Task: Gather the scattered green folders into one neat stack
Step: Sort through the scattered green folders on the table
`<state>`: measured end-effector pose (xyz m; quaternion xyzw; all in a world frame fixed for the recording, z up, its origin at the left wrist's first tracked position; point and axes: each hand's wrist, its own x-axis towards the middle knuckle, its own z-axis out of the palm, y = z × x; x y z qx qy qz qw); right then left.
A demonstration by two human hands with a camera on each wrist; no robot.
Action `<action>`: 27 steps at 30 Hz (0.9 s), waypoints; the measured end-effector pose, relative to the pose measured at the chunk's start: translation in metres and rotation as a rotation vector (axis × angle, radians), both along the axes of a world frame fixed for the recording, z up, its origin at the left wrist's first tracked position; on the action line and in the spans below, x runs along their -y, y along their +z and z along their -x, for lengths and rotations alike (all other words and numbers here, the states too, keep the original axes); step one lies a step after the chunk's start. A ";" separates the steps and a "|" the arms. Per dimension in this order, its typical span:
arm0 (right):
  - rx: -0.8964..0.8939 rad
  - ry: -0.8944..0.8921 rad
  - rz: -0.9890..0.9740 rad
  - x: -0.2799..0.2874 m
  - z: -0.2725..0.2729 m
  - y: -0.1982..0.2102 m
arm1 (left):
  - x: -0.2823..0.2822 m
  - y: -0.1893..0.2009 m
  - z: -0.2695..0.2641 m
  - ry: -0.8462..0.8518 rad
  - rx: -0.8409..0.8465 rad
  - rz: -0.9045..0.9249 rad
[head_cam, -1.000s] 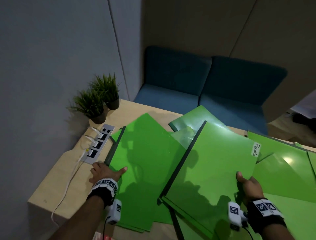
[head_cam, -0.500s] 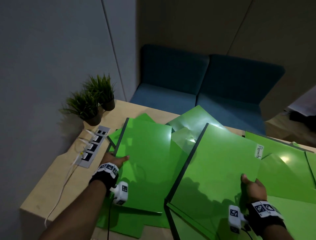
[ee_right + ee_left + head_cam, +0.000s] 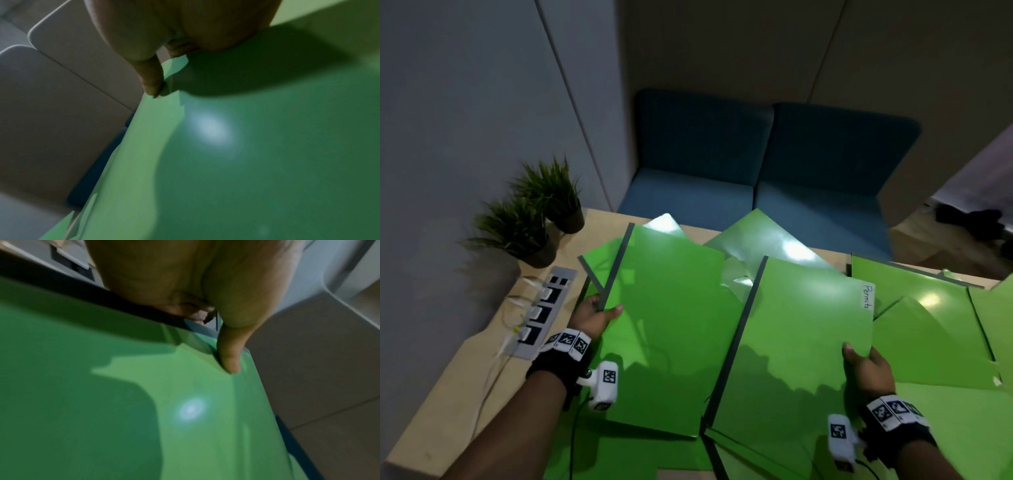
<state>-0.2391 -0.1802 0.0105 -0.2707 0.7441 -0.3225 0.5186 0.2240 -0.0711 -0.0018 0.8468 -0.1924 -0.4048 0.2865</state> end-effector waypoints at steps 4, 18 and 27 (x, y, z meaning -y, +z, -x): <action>0.110 -0.048 -0.026 0.000 0.007 -0.002 | -0.004 0.033 -0.007 0.097 0.169 0.162; 0.091 0.113 0.097 -0.006 0.035 0.017 | 0.013 0.109 0.073 -0.060 0.110 0.677; 0.048 0.060 0.129 -0.001 0.085 0.032 | 0.035 0.154 0.072 -0.071 -0.005 0.835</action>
